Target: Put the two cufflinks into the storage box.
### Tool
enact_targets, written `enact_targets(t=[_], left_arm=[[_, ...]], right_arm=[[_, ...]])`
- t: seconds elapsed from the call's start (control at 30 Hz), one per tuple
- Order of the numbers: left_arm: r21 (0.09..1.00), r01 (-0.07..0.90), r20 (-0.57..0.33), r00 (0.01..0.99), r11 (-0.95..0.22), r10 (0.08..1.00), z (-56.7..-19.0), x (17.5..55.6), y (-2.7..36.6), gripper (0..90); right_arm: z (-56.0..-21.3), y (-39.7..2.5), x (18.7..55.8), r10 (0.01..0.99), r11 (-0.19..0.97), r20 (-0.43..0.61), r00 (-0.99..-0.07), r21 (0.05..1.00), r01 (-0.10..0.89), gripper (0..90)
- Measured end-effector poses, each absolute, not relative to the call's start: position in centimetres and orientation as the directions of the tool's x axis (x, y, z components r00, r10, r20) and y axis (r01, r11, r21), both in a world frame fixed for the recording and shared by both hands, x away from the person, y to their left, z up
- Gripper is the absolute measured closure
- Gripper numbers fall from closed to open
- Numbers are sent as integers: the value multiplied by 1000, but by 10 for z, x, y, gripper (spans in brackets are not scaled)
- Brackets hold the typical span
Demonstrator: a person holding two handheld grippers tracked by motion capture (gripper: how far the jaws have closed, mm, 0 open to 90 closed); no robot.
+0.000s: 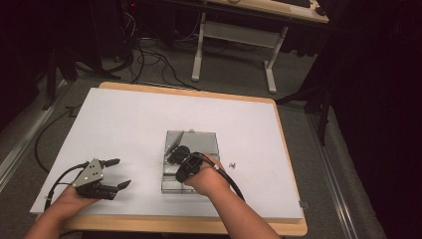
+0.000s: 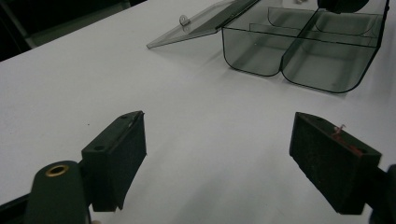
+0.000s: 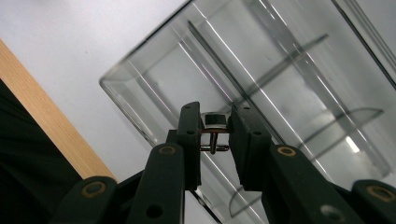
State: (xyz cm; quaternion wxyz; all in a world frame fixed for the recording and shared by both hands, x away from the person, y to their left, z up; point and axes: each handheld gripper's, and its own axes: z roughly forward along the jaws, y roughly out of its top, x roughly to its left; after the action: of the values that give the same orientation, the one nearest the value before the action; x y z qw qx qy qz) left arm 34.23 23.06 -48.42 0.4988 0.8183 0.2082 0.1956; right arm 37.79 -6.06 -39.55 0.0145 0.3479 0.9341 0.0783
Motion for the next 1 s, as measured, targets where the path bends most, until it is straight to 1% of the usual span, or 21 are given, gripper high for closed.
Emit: enact_targets(t=[0.3, 0.43, 0.5, 0.53, 0.63, 0.83, 0.87, 1.0], left_arm=[[897, 146, 112, 838, -417, 534, -484, 343, 231, 192], [896, 144, 115, 838, -419, 534, -484, 342, 230, 192], [897, 143, 116, 838, -419, 534, -484, 342, 230, 192], [897, 143, 116, 838, -419, 534, -484, 342, 230, 191], [898, 146, 111, 839, -416, 533, -484, 342, 231, 192], [898, 145, 110, 839, -415, 532, -484, 343, 231, 191], [899, 146, 109, 840, -414, 532, -484, 342, 231, 192], [897, 144, 113, 840, -418, 531, -484, 343, 231, 191]], right_arm=[[-406, -40, 377, 628, 767, 35, -778, 145, 626, 753], [-413, -33, 379, 600, 789, 41, -799, 138, 599, 753], [-416, -30, 378, 603, 787, 38, -797, 132, 602, 753], [-419, -29, 379, 595, 792, 38, -803, 142, 593, 753], [-424, -25, 379, 590, 798, 38, -806, 120, 590, 753], [-429, -21, 379, 579, 809, 32, -814, 103, 579, 752], [-431, -21, 379, 581, 806, 27, -814, 117, 580, 752], [-434, -19, 379, 575, 812, 27, -818, 100, 574, 752]])
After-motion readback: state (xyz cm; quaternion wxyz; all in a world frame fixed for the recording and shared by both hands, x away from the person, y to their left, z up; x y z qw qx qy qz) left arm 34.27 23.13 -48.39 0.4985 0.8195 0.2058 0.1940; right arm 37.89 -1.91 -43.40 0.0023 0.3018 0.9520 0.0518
